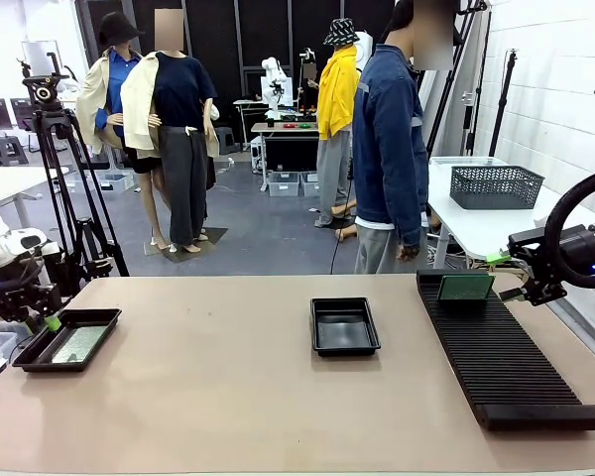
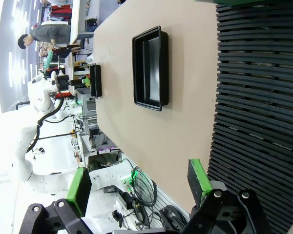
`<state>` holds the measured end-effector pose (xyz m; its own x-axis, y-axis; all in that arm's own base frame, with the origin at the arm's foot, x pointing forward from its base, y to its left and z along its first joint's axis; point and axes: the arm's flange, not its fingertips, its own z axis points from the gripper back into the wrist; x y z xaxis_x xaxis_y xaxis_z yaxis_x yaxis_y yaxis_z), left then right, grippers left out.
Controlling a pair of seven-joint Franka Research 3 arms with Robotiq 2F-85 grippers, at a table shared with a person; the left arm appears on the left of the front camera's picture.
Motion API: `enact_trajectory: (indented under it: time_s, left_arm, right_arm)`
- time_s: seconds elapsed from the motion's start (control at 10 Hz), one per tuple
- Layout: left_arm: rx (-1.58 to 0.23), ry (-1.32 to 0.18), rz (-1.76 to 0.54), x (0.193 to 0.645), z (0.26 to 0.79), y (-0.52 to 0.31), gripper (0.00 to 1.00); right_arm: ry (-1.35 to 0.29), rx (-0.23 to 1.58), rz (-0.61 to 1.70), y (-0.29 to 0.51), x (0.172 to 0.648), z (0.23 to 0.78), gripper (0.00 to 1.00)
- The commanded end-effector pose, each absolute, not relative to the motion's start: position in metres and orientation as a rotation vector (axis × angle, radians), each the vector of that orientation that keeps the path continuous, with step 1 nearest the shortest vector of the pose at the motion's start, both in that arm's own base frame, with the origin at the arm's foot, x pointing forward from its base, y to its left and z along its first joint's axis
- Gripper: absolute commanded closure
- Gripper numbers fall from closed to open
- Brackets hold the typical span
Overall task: Inspect and transfer BCBs to ESD trays.
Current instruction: Pick up the ESD tray and place it on the left side of the table.
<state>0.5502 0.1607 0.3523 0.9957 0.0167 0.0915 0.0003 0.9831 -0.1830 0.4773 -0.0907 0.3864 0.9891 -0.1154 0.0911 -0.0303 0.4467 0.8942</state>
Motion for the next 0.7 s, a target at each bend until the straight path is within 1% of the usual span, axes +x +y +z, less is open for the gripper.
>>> enact_trajectory:
  time_s: [0.0, 0.1, 0.3, 0.6]
  left_arm:
    - [-0.19, -0.114, 0.025, 0.542, 0.377, 0.153, 0.0]
    - [-0.222, -0.134, 0.01, 0.537, 0.392, 0.148, 0.0]
    - [-0.216, -0.16, 0.0, 0.53, 0.41, 0.141, 0.0]
    - [-0.201, -0.164, 0.007, 0.53, 0.414, 0.137, 0.0]
  right_arm:
    - [-0.132, 1.105, -0.066, -0.089, 0.479, 0.388, 0.0]
    - [-0.132, 1.105, -0.066, -0.089, 0.479, 0.388, 0.0]
    - [-0.132, 1.105, -0.066, -0.089, 0.479, 0.388, 0.0]
    - [-0.132, 1.105, -0.066, -0.089, 0.479, 0.388, 0.0]
